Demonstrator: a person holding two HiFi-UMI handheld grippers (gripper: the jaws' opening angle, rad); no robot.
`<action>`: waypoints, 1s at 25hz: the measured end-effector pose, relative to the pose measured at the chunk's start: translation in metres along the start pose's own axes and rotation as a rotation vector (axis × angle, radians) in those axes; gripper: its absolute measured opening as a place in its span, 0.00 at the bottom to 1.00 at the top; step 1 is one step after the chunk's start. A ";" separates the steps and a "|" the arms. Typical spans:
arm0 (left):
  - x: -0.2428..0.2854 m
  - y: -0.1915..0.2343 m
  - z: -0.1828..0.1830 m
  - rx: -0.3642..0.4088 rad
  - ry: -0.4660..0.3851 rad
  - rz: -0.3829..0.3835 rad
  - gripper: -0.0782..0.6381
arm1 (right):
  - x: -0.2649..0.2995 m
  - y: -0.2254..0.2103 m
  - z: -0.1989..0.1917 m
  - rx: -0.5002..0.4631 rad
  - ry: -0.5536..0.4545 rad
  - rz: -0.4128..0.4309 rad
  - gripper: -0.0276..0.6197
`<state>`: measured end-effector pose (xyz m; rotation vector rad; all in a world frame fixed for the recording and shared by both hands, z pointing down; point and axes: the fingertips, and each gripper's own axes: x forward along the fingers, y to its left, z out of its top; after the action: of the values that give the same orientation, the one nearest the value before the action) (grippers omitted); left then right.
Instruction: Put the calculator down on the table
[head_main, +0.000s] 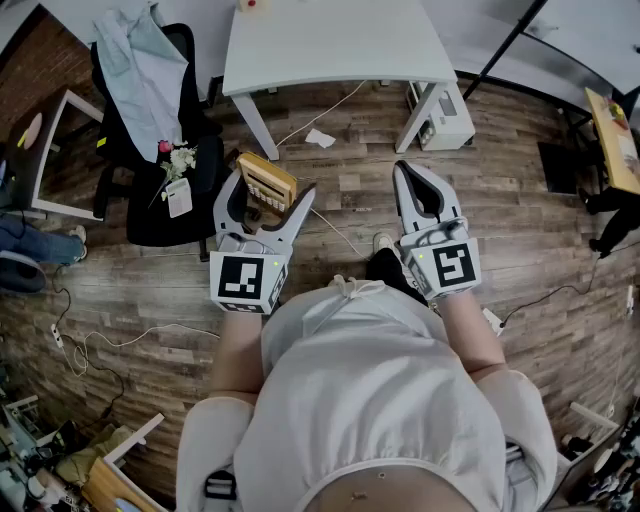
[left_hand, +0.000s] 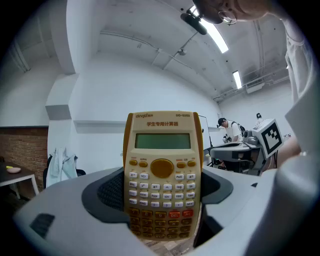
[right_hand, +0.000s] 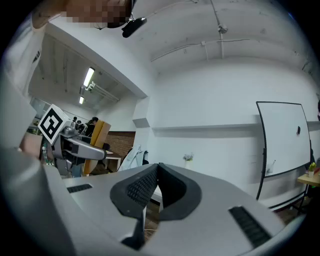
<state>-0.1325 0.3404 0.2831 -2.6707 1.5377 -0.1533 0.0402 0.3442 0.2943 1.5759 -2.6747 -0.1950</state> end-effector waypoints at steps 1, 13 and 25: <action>0.000 0.001 0.002 0.001 -0.003 0.001 0.69 | 0.000 0.001 0.001 -0.002 -0.001 0.002 0.05; 0.001 0.016 -0.002 -0.013 -0.004 -0.001 0.69 | 0.013 0.007 -0.006 0.006 0.023 -0.011 0.05; 0.036 0.044 -0.018 -0.043 0.026 0.025 0.69 | 0.061 -0.013 -0.021 0.014 0.051 0.016 0.05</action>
<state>-0.1543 0.2878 0.2984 -2.6914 1.6000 -0.1559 0.0243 0.2829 0.3111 1.5408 -2.6550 -0.1337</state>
